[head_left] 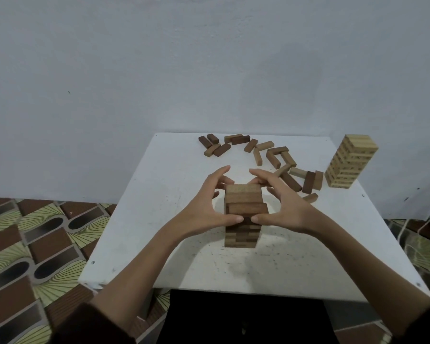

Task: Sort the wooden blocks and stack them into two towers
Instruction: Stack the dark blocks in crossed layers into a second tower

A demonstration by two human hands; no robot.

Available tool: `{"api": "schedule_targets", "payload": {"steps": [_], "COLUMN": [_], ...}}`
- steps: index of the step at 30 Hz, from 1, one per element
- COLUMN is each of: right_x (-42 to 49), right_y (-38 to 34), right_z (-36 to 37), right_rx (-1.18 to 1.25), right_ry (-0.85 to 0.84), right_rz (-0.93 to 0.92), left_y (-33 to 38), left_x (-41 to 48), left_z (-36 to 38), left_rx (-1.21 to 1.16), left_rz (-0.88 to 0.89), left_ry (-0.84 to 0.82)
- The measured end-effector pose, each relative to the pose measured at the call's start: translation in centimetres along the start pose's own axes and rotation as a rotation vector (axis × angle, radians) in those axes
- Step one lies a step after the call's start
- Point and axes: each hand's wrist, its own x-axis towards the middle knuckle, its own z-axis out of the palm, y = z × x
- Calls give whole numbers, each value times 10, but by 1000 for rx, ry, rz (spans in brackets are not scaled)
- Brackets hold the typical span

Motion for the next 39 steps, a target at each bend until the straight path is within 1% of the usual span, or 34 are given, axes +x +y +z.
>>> {"api": "schedule_targets", "payload": {"steps": [5, 11, 18, 22, 27, 31, 39], "right_x": [-2, 0, 1, -5, -19, -25, -25], "right_y": [0, 0, -2, -2, 0, -4, -12], "right_z": [3, 5, 6, 13, 29, 38, 48], "right_rx": [-12, -45, -4, 75, 235, 333, 416], "right_ry": [12, 26, 23, 13, 108, 120, 122], "right_rz": [16, 29, 75, 91, 136, 165, 204], "left_y": [1, -1, -4, -5, -8, -8, -10], "left_x": [-1, 0, -2, -9, -20, -23, -20], "left_z": [2, 5, 8, 16, 32, 38, 40], "left_rx": [20, 23, -39, -67, -122, -140, -167], "left_rz": [-3, -24, -40, -56, -124, -149, -146], "left_ry": [-14, 9, 24, 21, 36, 18, -9]}}
